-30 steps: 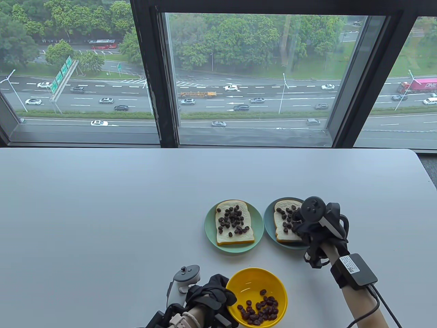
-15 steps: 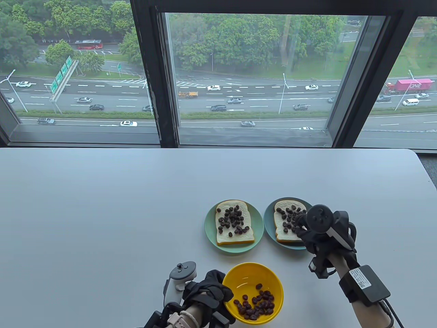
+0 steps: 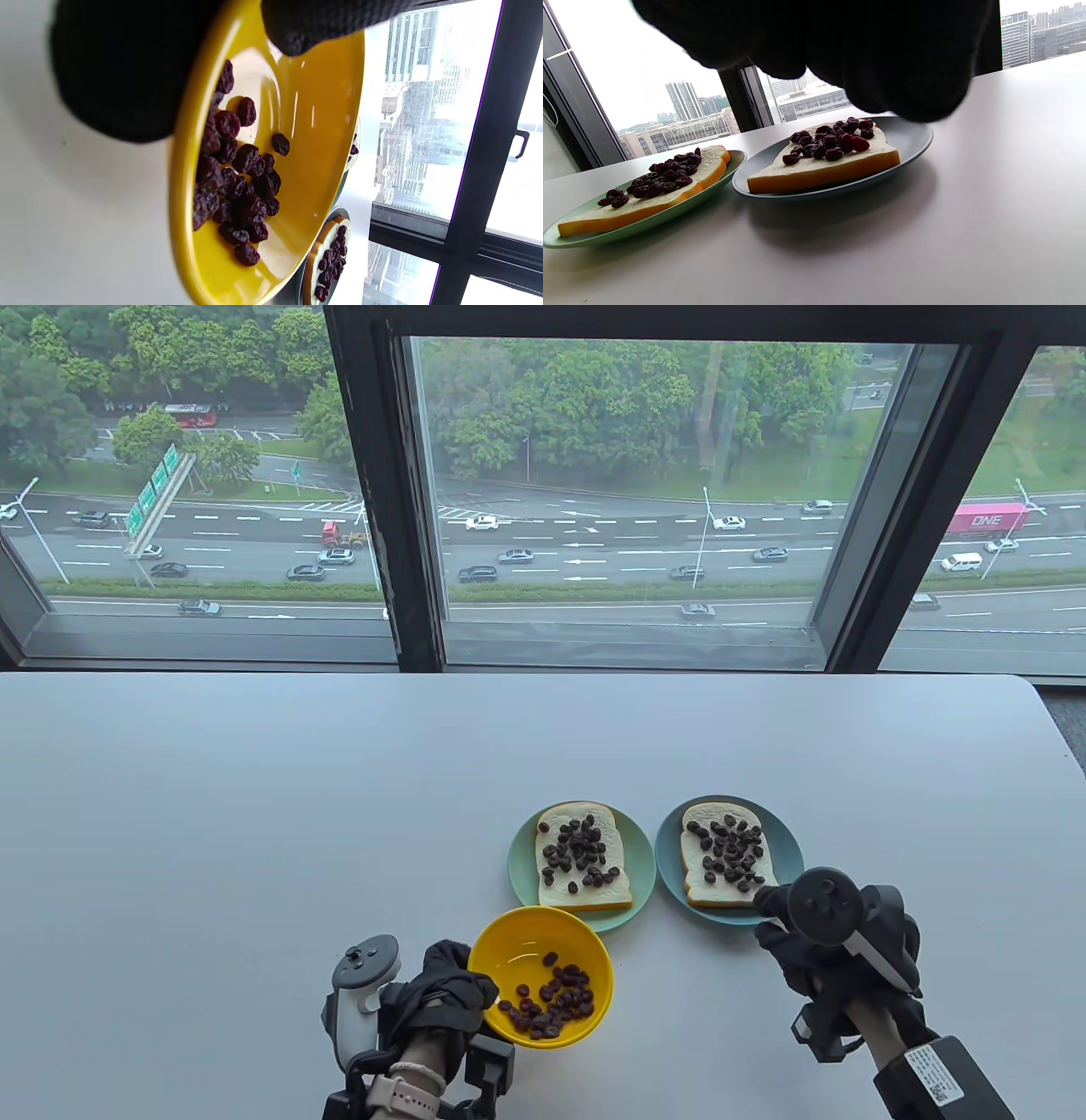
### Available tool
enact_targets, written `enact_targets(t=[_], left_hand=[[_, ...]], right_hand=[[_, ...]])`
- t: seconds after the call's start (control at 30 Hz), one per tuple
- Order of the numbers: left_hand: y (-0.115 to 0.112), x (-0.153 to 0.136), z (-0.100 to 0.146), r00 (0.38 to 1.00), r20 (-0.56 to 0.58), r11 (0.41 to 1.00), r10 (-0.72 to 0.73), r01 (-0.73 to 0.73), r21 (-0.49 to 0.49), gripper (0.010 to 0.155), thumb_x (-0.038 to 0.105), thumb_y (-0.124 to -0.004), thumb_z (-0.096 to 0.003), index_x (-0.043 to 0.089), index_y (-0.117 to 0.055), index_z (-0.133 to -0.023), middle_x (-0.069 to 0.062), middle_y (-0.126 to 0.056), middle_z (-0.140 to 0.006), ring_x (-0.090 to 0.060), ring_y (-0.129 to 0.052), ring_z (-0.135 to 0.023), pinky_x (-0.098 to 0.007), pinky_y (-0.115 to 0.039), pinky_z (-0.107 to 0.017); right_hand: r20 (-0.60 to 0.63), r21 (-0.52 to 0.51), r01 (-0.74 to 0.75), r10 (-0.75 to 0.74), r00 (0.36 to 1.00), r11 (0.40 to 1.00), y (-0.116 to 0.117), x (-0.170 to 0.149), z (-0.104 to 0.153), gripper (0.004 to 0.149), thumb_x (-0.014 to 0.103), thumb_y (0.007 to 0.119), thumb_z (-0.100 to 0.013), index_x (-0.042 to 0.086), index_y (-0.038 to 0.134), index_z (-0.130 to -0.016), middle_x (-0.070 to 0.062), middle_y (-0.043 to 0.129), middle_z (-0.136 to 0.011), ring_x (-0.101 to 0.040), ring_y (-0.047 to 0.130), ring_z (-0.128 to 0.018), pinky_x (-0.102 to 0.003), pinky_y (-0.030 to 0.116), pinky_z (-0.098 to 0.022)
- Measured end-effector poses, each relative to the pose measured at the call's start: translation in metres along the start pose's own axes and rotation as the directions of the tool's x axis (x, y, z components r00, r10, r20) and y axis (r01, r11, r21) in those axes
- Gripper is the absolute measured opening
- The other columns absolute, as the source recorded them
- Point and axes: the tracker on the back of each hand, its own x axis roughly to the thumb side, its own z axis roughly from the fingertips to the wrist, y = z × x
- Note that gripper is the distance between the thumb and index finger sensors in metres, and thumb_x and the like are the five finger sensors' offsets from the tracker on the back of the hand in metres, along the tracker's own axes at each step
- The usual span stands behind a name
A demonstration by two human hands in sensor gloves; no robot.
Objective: Sprinkle cranberries onto toast
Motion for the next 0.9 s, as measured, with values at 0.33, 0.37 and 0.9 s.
enact_targets(t=[0.33,0.37,0.9], left_hand=[[0.057,-0.01,0.01,0.992,-0.088,0.965,0.095,-0.07,0.252,0.057,0.02,-0.073,-0.0474,0.027,-0.04,-0.093,-0.016,-0.058,-0.076,-0.035,-0.072,-0.05,-0.04,-0.092,-0.025],[0.06,-0.011,0.011,0.99,-0.1,0.961,0.102,-0.072,0.268,0.057,0.02,-0.073,-0.0477,0.028,-0.04,-0.093,-0.015,-0.058,-0.076,-0.034,-0.072,-0.051,-0.04,-0.092,-0.026],[0.084,-0.024,0.016,0.937,-0.334,0.883,0.099,0.073,0.464,0.057,0.029,-0.063,-0.0549,0.033,-0.023,-0.096,-0.006,-0.047,-0.093,-0.026,-0.065,-0.074,-0.037,-0.083,-0.052]], right_hand=[[-0.025,0.01,0.031,-0.03,0.999,0.999,0.002,-0.01,0.004,0.047,0.04,0.073,-0.037,0.028,0.072,-0.082,-0.007,0.072,-0.087,-0.025,0.089,-0.066,-0.025,0.091,-0.037],[-0.025,0.014,0.03,-0.03,0.999,0.999,0.003,-0.01,0.004,0.047,0.04,0.073,-0.037,0.028,0.072,-0.082,-0.007,0.072,-0.087,-0.026,0.089,-0.066,-0.025,0.091,-0.037],[0.023,0.106,-0.039,0.037,0.999,0.994,0.023,0.0,0.0,0.048,0.04,0.072,-0.037,0.028,0.071,-0.083,-0.007,0.071,-0.088,-0.025,0.088,-0.067,-0.026,0.091,-0.039]])
